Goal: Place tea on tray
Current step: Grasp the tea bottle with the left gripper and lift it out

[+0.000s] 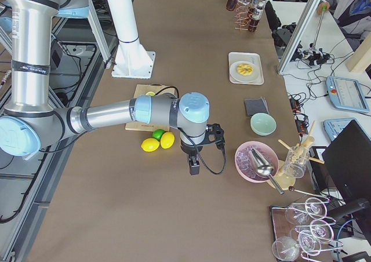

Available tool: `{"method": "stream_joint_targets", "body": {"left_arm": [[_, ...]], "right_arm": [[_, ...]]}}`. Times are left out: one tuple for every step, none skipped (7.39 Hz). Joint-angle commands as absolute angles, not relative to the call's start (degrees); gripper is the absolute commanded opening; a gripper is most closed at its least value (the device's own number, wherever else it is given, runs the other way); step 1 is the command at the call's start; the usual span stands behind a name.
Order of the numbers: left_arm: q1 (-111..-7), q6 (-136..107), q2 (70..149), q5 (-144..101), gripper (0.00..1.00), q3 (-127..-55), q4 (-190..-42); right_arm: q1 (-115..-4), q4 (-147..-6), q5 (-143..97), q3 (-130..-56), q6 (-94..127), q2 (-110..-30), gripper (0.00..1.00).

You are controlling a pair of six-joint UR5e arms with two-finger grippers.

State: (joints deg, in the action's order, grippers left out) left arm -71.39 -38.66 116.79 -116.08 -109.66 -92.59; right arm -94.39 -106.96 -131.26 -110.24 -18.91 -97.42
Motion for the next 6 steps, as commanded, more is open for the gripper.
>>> {"method": "stream_joint_targets", "body": {"left_arm": [[-55.8,-48.53,122.75,-104.64,0.0,-114.17,-88.16],[-49.98,-50.26,126.44,-98.85,0.0,-114.08,-85.46],[-45.66,-51.75,128.48,-97.22,0.0,-113.91,-85.26],[-41.87,-56.29,130.5,-93.38,0.0,-113.21,-85.43],[-35.31,-57.03,130.95,-87.16,0.0,-112.94,-85.69],[-30.89,-56.69,132.09,-81.97,0.0,-112.33,-85.87]], "right_arm": [[-94.39,-106.96,-131.31,-110.3,-18.9,-97.3,1.0],[-94.13,-106.96,-131.13,-110.13,-18.81,-97.12,1.0],[-94.04,-106.88,-131.13,-110.13,-18.81,-97.03,1.0],[-94.04,-105.57,-131.22,-109.95,-18.81,-97.12,1.0],[-94.04,-104.51,-131.31,-109.43,-18.81,-97.12,1.0],[-94.04,-104.5,-131.57,-109.34,-18.81,-97.21,1.0]]}}
